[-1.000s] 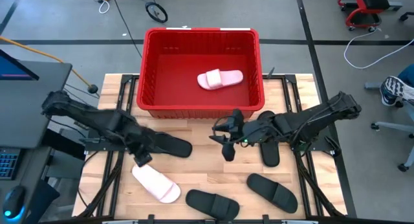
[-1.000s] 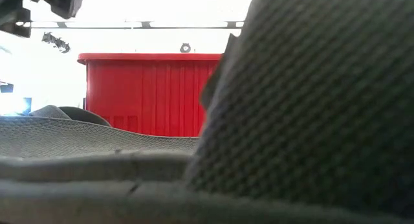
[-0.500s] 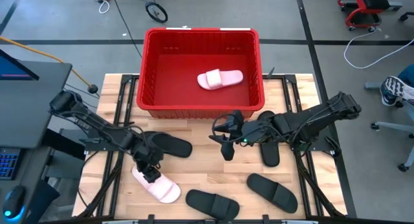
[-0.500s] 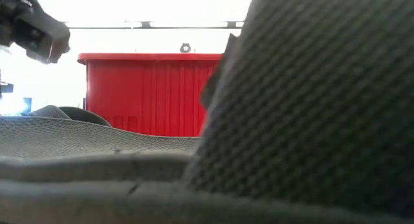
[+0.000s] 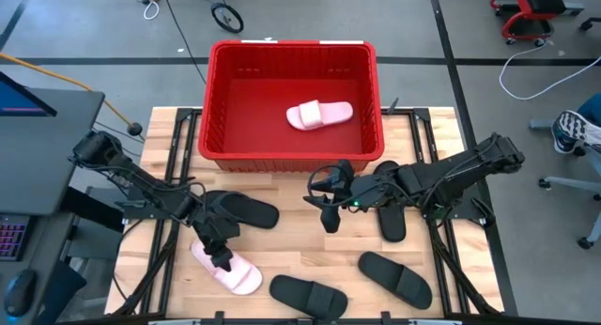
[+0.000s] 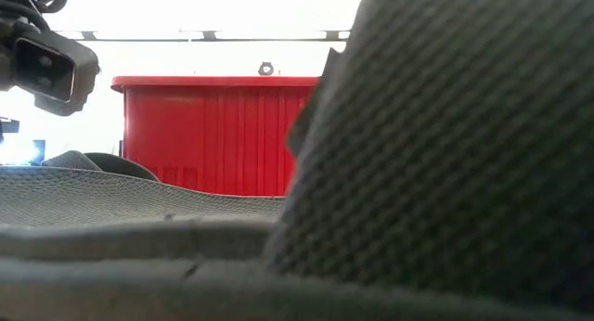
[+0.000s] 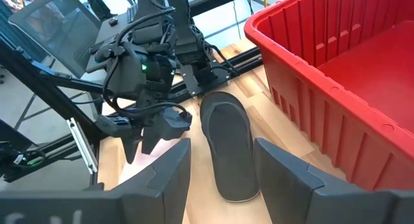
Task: Pick and place slides into bin
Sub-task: Put the pink slide into the red bin
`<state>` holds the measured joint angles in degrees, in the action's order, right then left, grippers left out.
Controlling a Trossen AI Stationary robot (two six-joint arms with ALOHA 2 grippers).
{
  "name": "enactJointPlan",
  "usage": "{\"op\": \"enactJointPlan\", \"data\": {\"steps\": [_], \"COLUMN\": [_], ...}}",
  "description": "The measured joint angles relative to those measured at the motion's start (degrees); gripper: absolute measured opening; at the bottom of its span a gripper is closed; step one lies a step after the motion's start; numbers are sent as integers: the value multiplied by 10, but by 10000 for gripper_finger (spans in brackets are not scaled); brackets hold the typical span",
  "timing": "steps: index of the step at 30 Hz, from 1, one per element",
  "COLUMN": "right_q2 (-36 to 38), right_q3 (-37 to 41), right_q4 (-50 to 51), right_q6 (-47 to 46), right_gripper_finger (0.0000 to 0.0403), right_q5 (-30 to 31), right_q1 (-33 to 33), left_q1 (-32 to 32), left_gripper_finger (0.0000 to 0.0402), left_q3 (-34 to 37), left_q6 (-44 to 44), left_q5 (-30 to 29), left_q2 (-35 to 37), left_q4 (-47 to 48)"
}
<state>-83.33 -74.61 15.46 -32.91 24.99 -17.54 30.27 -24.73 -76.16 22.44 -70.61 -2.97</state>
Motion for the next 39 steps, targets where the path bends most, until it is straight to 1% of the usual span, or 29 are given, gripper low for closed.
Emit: {"op": "enactJointPlan", "data": {"steps": [3,5,7,8,11,14,16,18,20,22,23,26,29,31,34,39], "right_q2": [0,0,0,0,0,0,0,0,0,0,0,-3,-20,-36,-65,-111], "right_q3": [0,0,0,0,0,0,0,0,0,0,0,0,0,0,0,0], "right_q4": [0,0,0,0,0,0,0,0,4,20,29,42,32,16,-35,-149], "right_q6": [-3,-3,-3,-3,-5,-6,-20,-49,-103,-169,-200,-267,-303,-315,-323,-294], "right_gripper_finger": [174,174,174,174,174,174,174,174,174,174,174,174,174,174,174,174], "right_q5": [0,0,0,0,-1,-12,-21,-24,-25,-25,-31,-79,-135,-162,-197,-208], "right_q1": [0,0,0,0,0,0,0,2,5,9,11,20,31,37,50,76], "left_q1": [5,10,13,12,14,27,41,54,66,75,78,84,76,60,39,19], "left_gripper_finger": [126,77,27,17,16,9,9,9,8,8,8,8,8,8,8,8], "left_q3": [0,0,0,0,-9,-48,-91,-148,-217,-296,-333,-438,-514,-551,-589,-636], "left_q6": [34,44,27,8,-11,-2,30,80,151,244,298,448,547,599,664,773], "left_q5": [11,21,25,27,44,70,76,76,75,64,46,-34,-120,-148,-161,-165], "left_q2": [0,0,0,0,0,1,1,1,1,-7,-13,-37,-67,-86,-113,-164], "left_q4": [-6,-9,-7,-7,-10,-13,-8,19,104,246,325,557,715,763,786,785]}}
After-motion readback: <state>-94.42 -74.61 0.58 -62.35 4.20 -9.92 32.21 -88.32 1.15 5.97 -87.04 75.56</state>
